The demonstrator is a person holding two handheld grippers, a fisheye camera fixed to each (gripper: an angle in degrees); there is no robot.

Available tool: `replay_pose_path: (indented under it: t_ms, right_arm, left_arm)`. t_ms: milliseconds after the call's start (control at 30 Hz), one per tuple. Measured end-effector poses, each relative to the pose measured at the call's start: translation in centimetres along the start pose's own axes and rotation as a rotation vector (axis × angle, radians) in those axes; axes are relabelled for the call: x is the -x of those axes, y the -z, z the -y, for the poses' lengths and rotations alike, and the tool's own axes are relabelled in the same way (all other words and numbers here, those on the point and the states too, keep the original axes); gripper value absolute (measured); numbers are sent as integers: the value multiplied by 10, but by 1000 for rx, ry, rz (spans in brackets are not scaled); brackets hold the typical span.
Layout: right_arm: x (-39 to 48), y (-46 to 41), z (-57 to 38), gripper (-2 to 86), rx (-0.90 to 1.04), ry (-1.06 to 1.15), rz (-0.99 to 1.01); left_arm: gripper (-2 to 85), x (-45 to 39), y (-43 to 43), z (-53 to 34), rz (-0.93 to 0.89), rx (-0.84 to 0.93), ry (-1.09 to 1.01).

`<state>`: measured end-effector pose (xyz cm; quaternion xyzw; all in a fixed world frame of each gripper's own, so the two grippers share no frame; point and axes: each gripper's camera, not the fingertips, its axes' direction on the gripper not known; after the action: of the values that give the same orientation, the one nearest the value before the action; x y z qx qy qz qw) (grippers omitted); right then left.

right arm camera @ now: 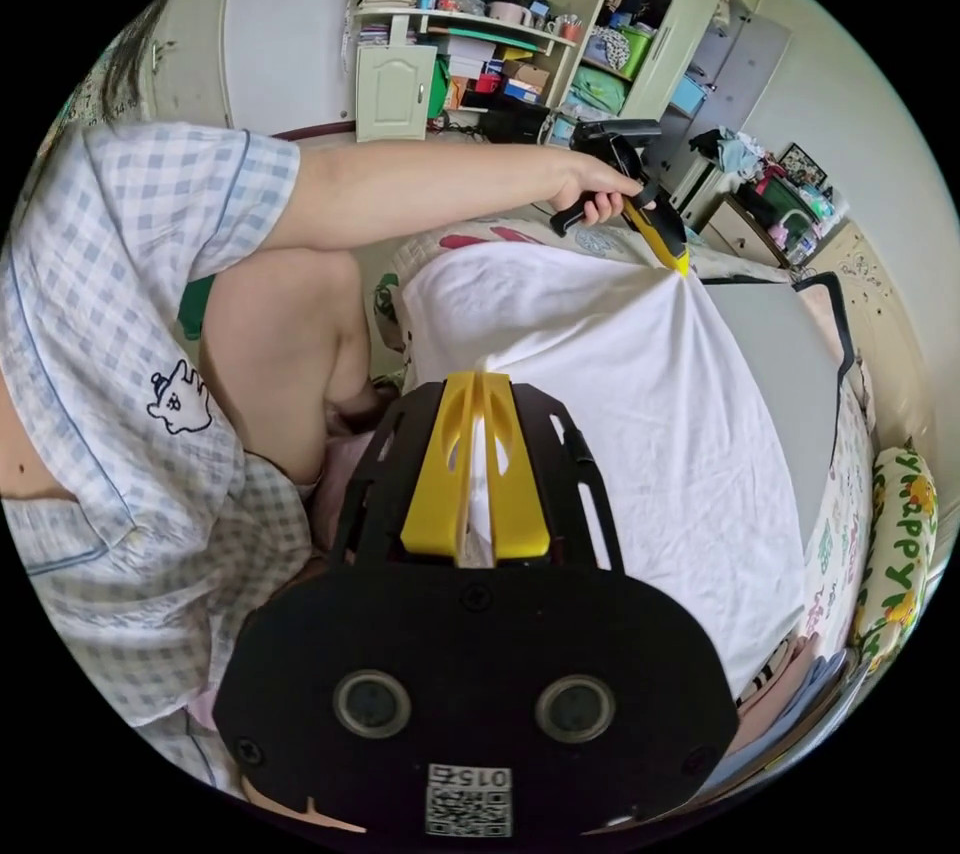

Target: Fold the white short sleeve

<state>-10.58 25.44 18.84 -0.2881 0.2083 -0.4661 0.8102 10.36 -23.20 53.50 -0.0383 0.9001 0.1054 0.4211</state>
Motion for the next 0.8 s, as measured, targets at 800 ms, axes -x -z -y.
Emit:
replay_pose_path:
  t_ms: [800]
  right_arm:
    - [31,-22,18,81,-70,-43,24]
  left_arm:
    - [61,-19,51,-12,279,-35,61]
